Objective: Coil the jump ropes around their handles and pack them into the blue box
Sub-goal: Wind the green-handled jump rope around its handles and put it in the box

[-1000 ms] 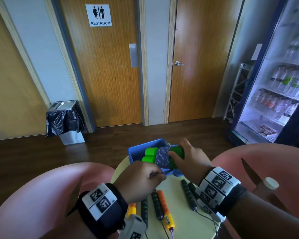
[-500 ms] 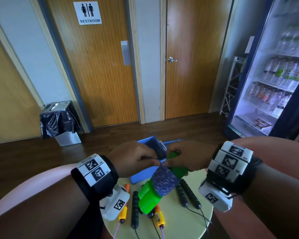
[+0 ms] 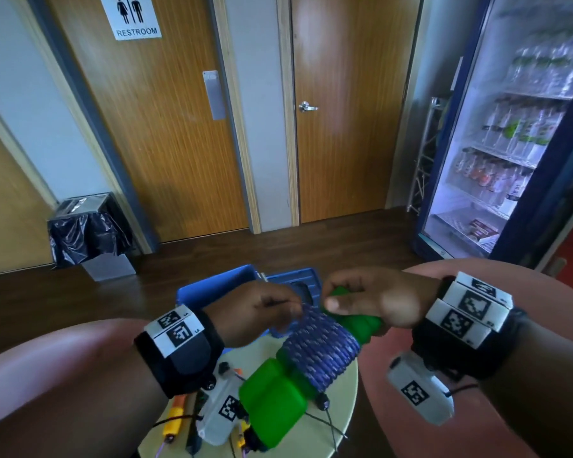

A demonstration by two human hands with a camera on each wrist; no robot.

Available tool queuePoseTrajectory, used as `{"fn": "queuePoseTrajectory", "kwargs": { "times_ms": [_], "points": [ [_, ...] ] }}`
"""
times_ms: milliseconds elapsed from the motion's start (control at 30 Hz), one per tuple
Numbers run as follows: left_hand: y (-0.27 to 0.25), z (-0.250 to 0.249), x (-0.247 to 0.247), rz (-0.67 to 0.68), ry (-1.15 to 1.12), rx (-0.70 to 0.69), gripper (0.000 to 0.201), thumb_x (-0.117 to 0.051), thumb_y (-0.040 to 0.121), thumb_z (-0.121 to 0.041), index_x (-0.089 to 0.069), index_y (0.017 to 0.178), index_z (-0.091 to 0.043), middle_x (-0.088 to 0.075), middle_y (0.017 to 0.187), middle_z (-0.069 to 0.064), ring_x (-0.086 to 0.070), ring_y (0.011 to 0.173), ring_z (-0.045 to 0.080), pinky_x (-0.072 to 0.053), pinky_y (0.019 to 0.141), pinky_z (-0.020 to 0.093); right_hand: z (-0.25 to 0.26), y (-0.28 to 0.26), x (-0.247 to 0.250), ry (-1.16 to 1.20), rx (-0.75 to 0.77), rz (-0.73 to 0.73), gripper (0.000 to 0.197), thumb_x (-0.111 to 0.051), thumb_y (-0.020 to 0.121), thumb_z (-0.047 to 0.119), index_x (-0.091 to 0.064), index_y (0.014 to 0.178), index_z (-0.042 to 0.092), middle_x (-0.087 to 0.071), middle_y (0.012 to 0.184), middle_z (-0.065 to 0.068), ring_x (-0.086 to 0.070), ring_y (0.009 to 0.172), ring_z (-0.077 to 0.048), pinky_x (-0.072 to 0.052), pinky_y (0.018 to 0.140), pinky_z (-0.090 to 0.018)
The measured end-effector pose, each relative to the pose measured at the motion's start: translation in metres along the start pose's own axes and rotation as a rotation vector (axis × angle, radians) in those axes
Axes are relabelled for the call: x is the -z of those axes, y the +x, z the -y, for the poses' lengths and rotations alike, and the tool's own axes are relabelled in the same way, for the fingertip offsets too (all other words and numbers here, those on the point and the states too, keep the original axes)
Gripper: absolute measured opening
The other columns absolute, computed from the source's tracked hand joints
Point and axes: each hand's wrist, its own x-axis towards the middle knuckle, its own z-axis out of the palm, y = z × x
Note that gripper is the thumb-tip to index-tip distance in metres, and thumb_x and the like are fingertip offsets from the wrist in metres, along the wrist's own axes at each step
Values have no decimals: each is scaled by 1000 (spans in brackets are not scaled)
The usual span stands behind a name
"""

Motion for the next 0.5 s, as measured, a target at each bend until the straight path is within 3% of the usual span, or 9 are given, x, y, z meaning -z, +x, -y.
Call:
{"fn": "queuePoseTrajectory", "kwargs": {
  "times_ms": [133,167,233,267,300,400,467,500],
  "points": [
    [26,-12,-36,-115,-158,6,33,-55,84,-66,-65,77,-35,-63,73,-24,-55,69,-10,-44,71,14,-14,-22,22,144,79,-5,23,-55,84,32,-53,89,10,-56,54,4,-51,40,-8,-37,37,-17],
    [33,-13,-43,-138,-178,-12,31,-59,83,-63,-70,78,-35,-67,77,-26,-58,72,-12,-46,73,12,-18,-26,26,180,103,-6,26,-56,85,35,-52,90,9,-56,53,3,-51,39,-9,-37,36,-17],
    [44,-15,-57,-161,-83,-91,8,-72,78,-27,-78,73,-26,-73,77,-18,-66,73,-6,-51,72,14,-28,-31,32,246,156,5,47,-70,80,50,-50,92,9,-55,53,0,-47,38,-12,-34,36,-17],
    [48,-15,-63,-157,-85,-98,14,-68,75,-11,-78,75,-21,-74,78,-15,-68,74,-3,-52,73,15,-32,-33,35,279,176,17,59,-75,74,58,-50,94,8,-54,54,-2,-45,37,-13,-33,35,-16],
    [52,-16,-72,-175,-109,-113,19,-63,75,-5,-74,83,-17,-74,80,-12,-68,77,0,-53,75,17,-36,-35,38,306,188,27,67,-77,69,64,-50,95,8,-54,54,-3,-45,37,-13,-32,36,-16],
    [55,-23,-87,-256,-388,-101,9,-59,76,-4,-63,84,-2,-70,77,-3,-67,72,11,-55,70,23,-45,-40,48,320,200,57,66,-76,65,70,-53,94,15,-56,55,-5,-44,37,-15,-32,36,-18],
    [59,-32,-90,-300,-507,-90,9,-59,81,-13,-61,80,-5,-67,72,-8,-62,65,6,-51,64,19,-48,-41,53,312,202,87,68,-76,63,71,-50,94,17,-58,54,-2,-45,36,-13,-32,35,-17],
    [62,-34,-87,-313,-451,-94,13,-61,85,-23,-62,81,-10,-66,71,-13,-59,64,0,-48,64,15,-49,-42,55,296,198,98,72,-76,62,73,-47,95,15,-58,53,-3,-45,36,-12,-32,35,-17]
  ]
}}
